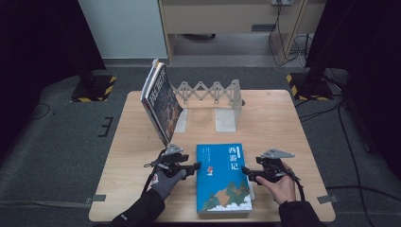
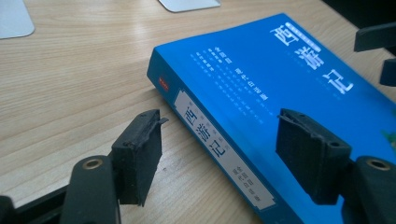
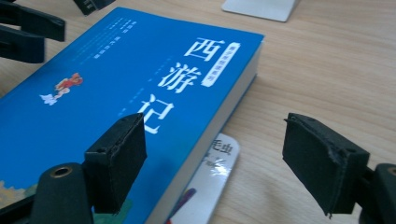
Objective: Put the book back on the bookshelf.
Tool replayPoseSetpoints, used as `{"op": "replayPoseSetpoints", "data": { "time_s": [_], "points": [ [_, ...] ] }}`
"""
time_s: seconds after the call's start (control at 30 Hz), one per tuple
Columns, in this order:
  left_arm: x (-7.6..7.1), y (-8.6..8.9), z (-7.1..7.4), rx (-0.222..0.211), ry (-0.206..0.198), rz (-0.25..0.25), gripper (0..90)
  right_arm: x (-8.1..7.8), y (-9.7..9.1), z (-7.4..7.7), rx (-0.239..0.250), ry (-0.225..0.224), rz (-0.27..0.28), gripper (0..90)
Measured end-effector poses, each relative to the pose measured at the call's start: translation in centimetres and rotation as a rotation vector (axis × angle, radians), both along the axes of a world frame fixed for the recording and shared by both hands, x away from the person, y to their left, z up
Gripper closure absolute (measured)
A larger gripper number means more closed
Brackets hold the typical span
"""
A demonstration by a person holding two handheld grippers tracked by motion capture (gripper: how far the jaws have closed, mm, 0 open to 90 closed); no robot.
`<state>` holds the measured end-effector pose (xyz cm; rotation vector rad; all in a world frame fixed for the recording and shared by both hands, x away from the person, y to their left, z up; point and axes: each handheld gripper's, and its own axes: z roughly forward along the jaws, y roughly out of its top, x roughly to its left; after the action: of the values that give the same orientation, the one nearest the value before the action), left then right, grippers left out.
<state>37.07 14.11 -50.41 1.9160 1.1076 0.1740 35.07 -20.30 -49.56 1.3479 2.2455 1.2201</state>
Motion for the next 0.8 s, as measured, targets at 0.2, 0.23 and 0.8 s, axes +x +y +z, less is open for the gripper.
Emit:
{"op": "replayPoseSetpoints", "data": {
  "time_s": [0.2,0.23,0.8],
  "points": [
    [0.6,-0.6,-0.8,-0.022,0.029,0.003,27.2,-0.1,0.7,-0.5,0.026,0.047,0.023,21.5],
    [0.7,-0.7,-0.8,-0.023,0.033,0.000,26.6,-0.1,0.7,-0.6,0.025,0.047,0.027,21.5],
    [1.6,-2.2,-2.6,-0.137,0.079,-0.005,13.8,-0.1,2.1,-1.5,0.061,0.078,0.043,20.6]
  ]
}}
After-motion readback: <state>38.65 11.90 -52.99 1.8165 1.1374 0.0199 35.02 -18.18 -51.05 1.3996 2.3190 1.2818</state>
